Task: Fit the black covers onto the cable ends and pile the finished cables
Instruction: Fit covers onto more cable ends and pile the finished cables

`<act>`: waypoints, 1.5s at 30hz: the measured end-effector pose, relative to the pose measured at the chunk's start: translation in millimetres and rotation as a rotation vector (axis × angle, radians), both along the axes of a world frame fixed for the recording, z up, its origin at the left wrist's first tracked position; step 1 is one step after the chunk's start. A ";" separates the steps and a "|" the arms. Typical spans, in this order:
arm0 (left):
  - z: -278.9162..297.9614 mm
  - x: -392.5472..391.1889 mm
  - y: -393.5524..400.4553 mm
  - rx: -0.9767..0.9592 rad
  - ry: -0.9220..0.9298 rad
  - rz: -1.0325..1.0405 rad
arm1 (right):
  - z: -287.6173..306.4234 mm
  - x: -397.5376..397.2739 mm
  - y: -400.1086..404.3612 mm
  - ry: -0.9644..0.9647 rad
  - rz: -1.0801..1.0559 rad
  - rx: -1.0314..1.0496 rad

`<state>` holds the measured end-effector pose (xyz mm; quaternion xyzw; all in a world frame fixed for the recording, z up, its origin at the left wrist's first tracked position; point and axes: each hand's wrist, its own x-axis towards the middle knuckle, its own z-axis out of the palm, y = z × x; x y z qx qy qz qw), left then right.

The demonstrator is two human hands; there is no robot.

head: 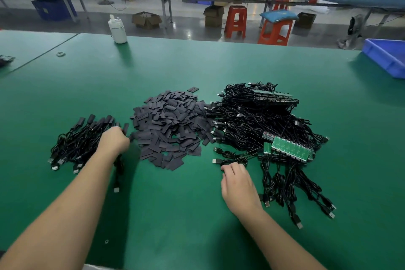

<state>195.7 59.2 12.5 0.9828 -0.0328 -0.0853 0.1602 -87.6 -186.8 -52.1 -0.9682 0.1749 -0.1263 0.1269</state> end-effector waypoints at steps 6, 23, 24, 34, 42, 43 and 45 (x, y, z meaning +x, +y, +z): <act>-14.6 37.5 -4.8 -0.003 -0.107 0.020 | 2.4 -0.6 2.5 -0.091 -0.024 -0.041; -45.2 -23.9 -10.1 0.219 -0.242 -0.100 | 4.3 -2.2 2.7 -0.096 -0.012 -0.040; -49.2 -26.8 -7.3 0.239 -0.199 -0.090 | 4.5 -2.6 3.0 -0.094 -0.015 -0.040; -48.9 -3.8 28.9 0.237 -0.094 -0.062 | 6.0 -2.7 4.7 -0.089 -0.036 -0.063; -40.5 18.4 54.1 0.286 -0.077 -0.062 | 2.6 -0.5 3.8 -0.112 -0.042 -0.101; -38.1 17.0 51.8 0.288 -0.102 -0.071 | 2.5 -0.3 3.5 -0.122 -0.039 -0.111; -31.3 10.0 42.9 0.283 -0.198 -0.095 | 2.4 -0.2 3.2 -0.132 -0.036 -0.137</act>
